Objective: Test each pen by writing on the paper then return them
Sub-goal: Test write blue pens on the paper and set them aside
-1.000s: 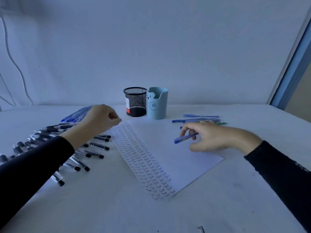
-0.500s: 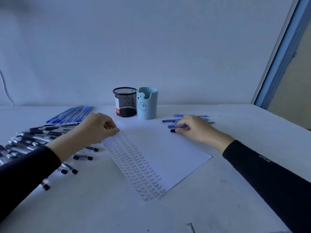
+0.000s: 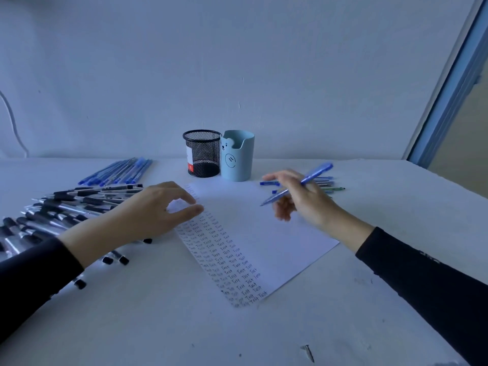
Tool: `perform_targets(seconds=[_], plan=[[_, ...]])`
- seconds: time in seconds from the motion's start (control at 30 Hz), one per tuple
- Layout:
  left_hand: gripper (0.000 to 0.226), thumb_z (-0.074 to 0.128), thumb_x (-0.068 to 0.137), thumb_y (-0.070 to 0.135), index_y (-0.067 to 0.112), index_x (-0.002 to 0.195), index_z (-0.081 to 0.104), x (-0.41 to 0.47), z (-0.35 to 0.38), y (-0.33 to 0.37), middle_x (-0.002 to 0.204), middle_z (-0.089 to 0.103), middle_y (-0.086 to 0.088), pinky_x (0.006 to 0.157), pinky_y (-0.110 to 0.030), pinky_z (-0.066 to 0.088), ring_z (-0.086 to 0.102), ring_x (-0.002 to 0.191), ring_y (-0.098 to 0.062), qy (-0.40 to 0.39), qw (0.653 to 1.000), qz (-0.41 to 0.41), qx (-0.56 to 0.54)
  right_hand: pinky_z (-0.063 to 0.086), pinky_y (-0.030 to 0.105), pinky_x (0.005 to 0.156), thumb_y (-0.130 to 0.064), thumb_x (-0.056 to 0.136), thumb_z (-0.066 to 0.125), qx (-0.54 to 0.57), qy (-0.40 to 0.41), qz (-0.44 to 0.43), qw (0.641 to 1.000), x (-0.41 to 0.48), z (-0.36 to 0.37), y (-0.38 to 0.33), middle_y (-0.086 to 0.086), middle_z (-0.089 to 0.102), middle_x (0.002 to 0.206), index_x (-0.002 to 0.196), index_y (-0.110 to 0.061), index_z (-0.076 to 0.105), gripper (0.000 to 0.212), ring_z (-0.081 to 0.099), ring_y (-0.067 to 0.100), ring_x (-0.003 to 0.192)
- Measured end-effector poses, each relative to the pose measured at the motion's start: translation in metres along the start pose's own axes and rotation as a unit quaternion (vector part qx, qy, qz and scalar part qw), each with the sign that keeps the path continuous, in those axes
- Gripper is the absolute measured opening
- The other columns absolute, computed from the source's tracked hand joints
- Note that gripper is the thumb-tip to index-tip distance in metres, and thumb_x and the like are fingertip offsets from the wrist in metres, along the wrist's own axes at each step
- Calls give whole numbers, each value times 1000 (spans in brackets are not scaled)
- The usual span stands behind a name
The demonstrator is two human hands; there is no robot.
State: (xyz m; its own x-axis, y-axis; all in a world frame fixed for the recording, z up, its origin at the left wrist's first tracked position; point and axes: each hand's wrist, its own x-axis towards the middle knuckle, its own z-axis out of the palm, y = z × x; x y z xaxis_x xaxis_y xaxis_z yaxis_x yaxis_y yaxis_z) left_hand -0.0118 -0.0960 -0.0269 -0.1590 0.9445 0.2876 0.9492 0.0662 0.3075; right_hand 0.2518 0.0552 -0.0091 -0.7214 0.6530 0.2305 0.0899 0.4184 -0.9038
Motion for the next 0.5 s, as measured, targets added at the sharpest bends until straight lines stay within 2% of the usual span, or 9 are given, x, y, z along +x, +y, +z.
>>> perform_targets(seconds=[0.07,0.13,0.2,0.3,0.4,0.5], plan=[[68,35,67,87,40,105,63,-3,1,0,110,57,20,85,-24,46,57,98,-3,-7,1000,0,14,49,25,59,-16,104,39,-3,-50,32,998,-5,8,0,8,74,78,112,-19,63,26,61,15,65],[73,34,65,88,38,109,63,-4,2,1,111,56,18,89,-30,47,57,100,-6,-15,1000,-3,25,49,22,62,-15,101,48,-12,-54,44,998,-6,13,2,3,76,89,105,-17,69,22,61,9,70],[75,34,64,88,36,111,63,-4,2,2,112,56,16,89,-29,47,57,100,-7,-20,999,-5,27,48,21,63,-17,97,58,-14,-48,50,997,-5,12,2,1,76,92,100,-16,71,14,59,6,70],[76,33,64,88,37,111,62,-3,1,2,113,56,16,89,-30,47,57,100,-7,-27,999,-6,27,47,20,66,-18,89,70,-23,-75,41,996,-8,14,3,3,76,97,98,-22,73,11,60,5,74],[76,32,63,89,38,112,61,-3,2,1,114,55,16,91,-33,49,57,101,-8,-34,999,-14,30,46,15,65,-16,91,67,-25,-75,12,997,-9,15,4,-1,76,94,98,-22,72,10,60,3,74],[77,31,63,91,38,111,60,-3,3,0,115,55,16,91,-36,50,57,101,-8,-34,999,-19,30,47,16,68,-21,101,52,-86,0,-30,996,-1,2,11,-1,75,91,105,-21,69,18,60,4,72]])
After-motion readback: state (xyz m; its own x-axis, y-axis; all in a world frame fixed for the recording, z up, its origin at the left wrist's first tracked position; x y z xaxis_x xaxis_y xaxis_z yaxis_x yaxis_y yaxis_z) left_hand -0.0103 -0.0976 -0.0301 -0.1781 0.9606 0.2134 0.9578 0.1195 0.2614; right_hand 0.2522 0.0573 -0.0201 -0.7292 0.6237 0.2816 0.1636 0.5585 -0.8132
